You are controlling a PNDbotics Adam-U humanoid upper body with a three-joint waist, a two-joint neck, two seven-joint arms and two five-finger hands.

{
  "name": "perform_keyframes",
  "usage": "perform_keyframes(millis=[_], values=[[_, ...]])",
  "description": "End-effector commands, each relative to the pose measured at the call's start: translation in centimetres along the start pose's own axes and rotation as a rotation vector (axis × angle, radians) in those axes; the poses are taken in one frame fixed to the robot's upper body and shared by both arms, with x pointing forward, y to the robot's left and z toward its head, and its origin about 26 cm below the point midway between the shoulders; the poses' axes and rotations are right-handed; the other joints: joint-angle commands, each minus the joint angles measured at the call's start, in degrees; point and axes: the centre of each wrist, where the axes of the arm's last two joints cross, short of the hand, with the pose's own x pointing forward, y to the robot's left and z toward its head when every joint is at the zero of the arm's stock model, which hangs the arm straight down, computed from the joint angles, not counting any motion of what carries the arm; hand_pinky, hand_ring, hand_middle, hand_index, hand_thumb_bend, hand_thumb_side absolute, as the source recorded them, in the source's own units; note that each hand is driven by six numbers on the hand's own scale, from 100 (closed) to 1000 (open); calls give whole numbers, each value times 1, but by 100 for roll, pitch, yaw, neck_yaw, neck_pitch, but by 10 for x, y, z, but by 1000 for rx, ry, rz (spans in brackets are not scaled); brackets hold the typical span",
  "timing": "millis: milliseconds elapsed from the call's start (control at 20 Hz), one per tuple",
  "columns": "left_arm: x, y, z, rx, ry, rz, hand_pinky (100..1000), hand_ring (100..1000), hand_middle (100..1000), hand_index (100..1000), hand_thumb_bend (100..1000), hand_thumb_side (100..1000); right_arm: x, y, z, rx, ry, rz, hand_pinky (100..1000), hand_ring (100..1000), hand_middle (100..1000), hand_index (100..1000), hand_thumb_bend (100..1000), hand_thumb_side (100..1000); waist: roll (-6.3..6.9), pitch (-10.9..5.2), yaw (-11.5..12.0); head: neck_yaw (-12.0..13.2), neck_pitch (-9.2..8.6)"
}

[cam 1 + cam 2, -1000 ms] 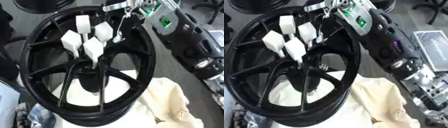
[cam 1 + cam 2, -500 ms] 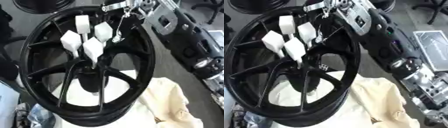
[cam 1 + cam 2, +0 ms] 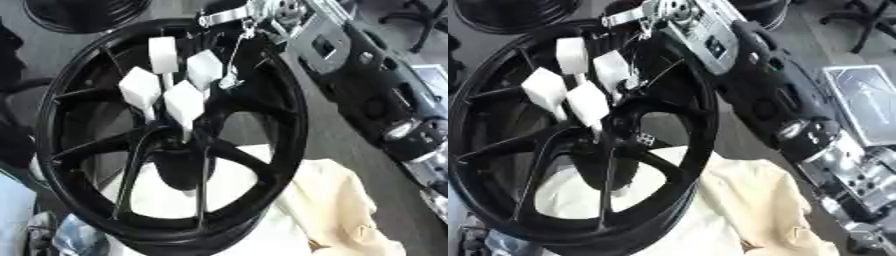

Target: Pull the pin out of the wheel hub.

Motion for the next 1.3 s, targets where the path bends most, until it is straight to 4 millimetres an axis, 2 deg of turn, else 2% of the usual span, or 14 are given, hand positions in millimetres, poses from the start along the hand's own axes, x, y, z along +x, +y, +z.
perform_keyframes(millis=[50,750,1050,1100,1150,1300], values=[[8,0,-4,-9,-31,-6,750,770,740,705,225,831,5,-11,4,-17,3,29,820,749,603,735,397,100,32,-105,16,-22,-85],[9,-1,-5,-9,-33,-3,751,770,742,701,220,834,6,-13,7,-30,-4,-26,797,682,460,596,384,100,36,-87,34,-49,-29],[8,-1,-5,-12,-31,-4,752,770,742,700,217,837,6,-18,14,-51,10,-63,784,635,394,531,346,100,34,-86,39,-77,40],[9,-2,-5,-14,-32,-4,752,770,742,700,223,839,6,-20,16,-59,13,-65,782,630,387,525,280,111,34,-87,39,-76,52],[9,-2,-5,-14,-33,-3,752,770,742,700,217,836,7,-22,19,-67,16,-66,781,626,382,521,348,100,33,-90,40,-71,62],[10,-2,-5,-16,-36,-4,753,770,743,700,216,837,8,-34,31,-101,28,-61,775,612,370,509,361,100,26,-95,40,-56,86]])
